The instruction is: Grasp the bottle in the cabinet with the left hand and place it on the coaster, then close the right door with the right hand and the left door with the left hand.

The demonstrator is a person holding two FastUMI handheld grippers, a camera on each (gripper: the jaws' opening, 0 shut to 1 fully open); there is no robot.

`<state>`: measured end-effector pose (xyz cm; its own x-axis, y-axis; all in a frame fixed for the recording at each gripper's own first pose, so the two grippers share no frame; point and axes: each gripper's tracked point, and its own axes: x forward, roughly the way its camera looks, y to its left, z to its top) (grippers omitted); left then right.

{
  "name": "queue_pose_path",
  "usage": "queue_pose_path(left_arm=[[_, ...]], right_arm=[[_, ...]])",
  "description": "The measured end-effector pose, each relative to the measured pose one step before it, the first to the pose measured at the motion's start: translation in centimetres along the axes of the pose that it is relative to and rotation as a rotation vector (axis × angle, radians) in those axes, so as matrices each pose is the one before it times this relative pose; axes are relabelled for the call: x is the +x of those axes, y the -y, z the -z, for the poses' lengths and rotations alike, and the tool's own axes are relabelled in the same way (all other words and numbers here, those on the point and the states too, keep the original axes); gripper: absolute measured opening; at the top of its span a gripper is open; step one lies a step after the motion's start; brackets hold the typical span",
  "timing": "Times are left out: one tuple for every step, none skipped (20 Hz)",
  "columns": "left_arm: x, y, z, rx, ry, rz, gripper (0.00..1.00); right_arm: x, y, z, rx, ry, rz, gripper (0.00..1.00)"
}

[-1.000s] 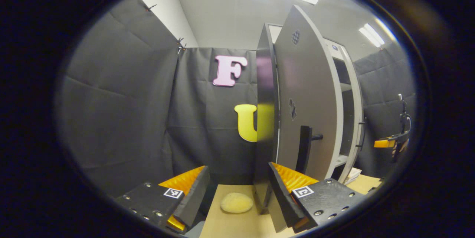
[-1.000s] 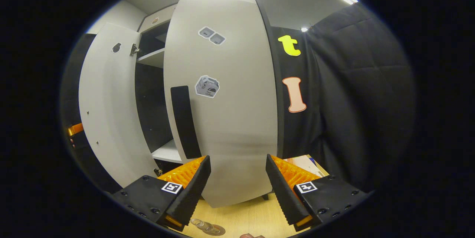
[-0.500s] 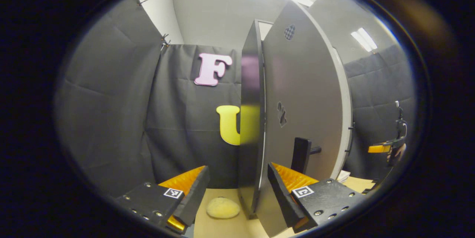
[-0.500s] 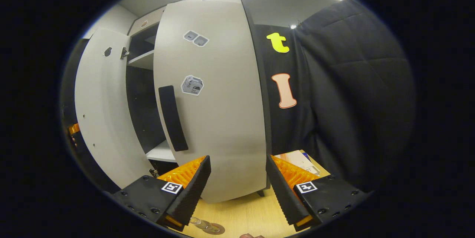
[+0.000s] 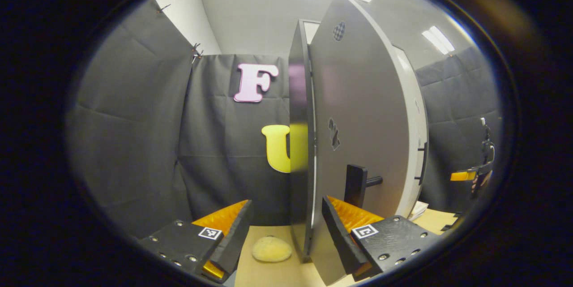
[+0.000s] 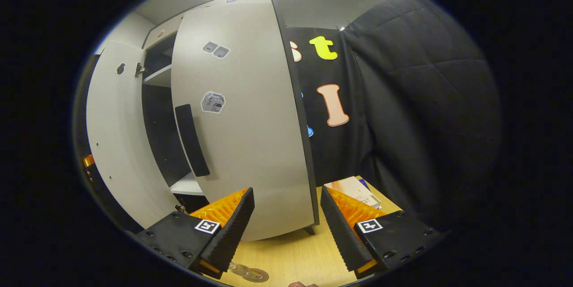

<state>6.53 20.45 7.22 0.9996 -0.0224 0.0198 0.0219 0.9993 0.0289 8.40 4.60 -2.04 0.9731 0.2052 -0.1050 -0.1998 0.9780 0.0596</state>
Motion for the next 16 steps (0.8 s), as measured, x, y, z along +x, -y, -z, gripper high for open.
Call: queue_pose_path(left_arm=[[0.040,0.279,-0.003,0.00579,-0.00283,-0.00222,0.89],[-0.077,0.457,-0.011,0.00104,-0.00106,0.00033,0.90],[0.088,0.403,0.053,-0.00864,0.00024,0.00258,0.90],[0.039,0.610,0.087,-0.01297,-0.00158,0.00503,0.90],[-0.028,0.909,-0.033,-0.00972,0.00130,0.00302,0.91],[-0.195,1.237,0.178,-0.00428,0.00182,0.00145,0.91],[0.219,0.828,-0.081,-0.00024,0.00095,0.00146,0.91],[0.141,0.914,0.070,0.00329,-0.00113,-0.00077,0.89],[0.028,0.919,-0.020,0.00917,-0.00034,-0.00110,0.90],[0.120,0.957,-0.138,0.01339,-0.00044,-0.00394,0.90],[0.119,0.956,0.079,0.01549,-0.00046,-0.00564,0.89],[0.200,1.004,-0.104,0.00847,-0.00084,-0.00672,0.89],[0.152,0.966,-0.066,-0.00300,-0.00036,-0.00630,0.90],[0.274,1.088,0.027,-0.00795,0.00578,-0.00202,0.90],[0.378,1.084,0.244,-0.00854,-0.00310,0.00205,0.91],[0.756,1.293,0.538,-0.00821,-0.01103,0.00635,0.90]], right_arm=[[0.151,0.097,0.058,0.00600,-0.00151,-0.00473,0.95],[0.120,0.145,-0.009,0.00291,-0.00034,-0.00475,0.95],[0.174,0.011,0.037,-0.00026,-0.00037,-0.00482,0.95],[0.100,0.078,-0.113,-0.00354,-0.00040,-0.00598,0.92],[0.255,0.304,-0.033,-0.00545,0.00294,-0.00669,0.95],[0.157,0.042,-0.144,-0.00726,0.00086,-0.00620,0.95],[0.153,0.270,-0.048,-0.00680,-0.00030,-0.00432,0.95],[0.142,0.414,-0.203,-0.00278,0.00187,-0.00537,0.92],[0.125,0.041,-0.107,0.00070,0.00102,-0.00536,0.92],[0.189,0.372,-0.202,0.00234,-0.00102,-0.00716,0.92],[0.252,0.417,-0.152,0.00097,-0.00177,-0.00445,0.92],[0.139,0.462,-0.074,0.00064,-0.00366,-0.00259,0.92],[0.025,0.387,-0.048,0.00253,-0.00448,-0.00420,0.95],[0.090,0.392,-0.161,0.00374,-0.00298,-0.00322,0.95],[0.065,0.549,-0.135,0.00358,-0.00182,-0.00159,0.92],[0.059,0.506,-0.204,0.00207,-0.00277,-0.00165,0.95]])
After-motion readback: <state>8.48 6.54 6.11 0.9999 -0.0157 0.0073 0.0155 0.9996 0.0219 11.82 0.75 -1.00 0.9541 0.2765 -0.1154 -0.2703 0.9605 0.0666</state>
